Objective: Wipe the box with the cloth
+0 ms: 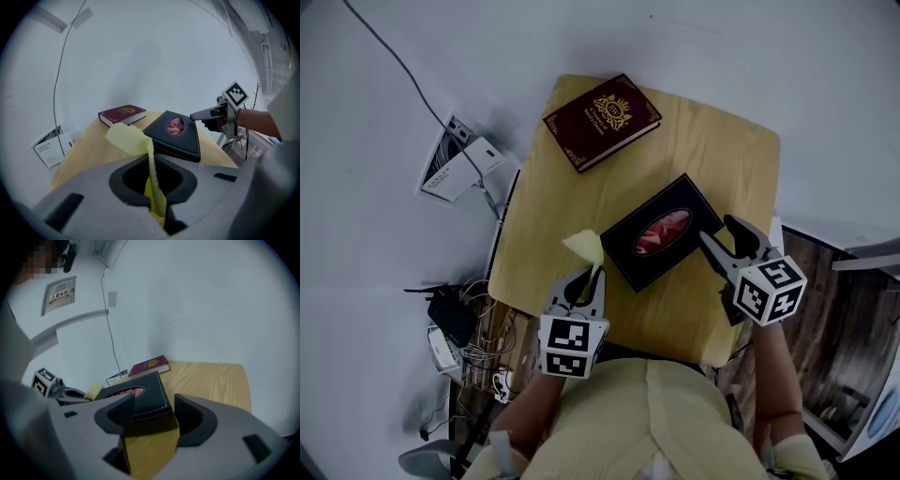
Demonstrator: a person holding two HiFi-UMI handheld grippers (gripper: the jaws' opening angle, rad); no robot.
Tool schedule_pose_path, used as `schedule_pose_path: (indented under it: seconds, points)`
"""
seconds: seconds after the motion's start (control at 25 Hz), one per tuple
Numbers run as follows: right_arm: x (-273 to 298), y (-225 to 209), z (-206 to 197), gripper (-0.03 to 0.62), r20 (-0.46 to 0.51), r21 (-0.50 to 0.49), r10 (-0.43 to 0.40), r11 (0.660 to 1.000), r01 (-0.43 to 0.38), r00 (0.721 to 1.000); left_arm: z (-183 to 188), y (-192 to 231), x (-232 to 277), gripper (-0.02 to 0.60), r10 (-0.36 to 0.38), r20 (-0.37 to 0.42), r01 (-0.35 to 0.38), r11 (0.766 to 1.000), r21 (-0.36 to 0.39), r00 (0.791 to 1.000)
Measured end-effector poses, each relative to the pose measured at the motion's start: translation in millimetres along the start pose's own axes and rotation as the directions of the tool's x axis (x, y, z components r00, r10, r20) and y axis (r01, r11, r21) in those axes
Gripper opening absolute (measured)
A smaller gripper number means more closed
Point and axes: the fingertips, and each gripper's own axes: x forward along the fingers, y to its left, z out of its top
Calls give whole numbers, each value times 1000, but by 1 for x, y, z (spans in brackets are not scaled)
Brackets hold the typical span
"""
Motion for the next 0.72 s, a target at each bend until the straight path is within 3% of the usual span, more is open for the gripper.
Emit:
schedule_pose_path:
  seconds: [0.28,0.72]
  points:
    - [8,3,-5,242,-47,-11,68,998,-69,997,4,-20,13,29,-63,-15,63,998,13,998]
    - [4,5,-11,242,-74,-25,68,997,-70,995,2,-13,17,29,-48,-43,50,998,38,998]
